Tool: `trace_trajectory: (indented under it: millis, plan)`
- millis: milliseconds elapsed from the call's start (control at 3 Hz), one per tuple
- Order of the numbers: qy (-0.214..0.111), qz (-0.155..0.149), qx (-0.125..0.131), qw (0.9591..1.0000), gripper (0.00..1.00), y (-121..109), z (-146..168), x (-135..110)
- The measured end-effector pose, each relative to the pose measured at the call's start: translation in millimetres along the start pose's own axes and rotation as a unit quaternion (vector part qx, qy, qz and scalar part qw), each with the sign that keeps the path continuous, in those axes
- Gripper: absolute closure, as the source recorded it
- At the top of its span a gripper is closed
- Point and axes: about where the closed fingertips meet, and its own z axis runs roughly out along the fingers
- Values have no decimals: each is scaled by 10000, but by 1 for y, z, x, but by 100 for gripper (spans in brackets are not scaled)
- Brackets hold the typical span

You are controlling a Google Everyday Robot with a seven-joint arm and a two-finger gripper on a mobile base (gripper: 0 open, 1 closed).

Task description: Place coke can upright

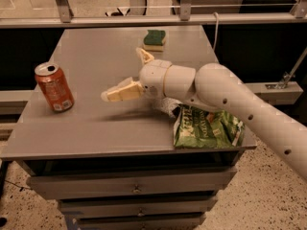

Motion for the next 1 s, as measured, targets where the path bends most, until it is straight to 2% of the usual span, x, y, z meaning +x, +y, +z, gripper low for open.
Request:
trace_trajectory:
  millis: [333, 667, 1000]
  plan:
    - [1, 0, -1, 10000, 0, 0, 0, 0]
    - [1, -32, -159, 9999, 0, 15, 2, 1]
    - [335, -944, -386, 9942, 0, 11, 8, -17]
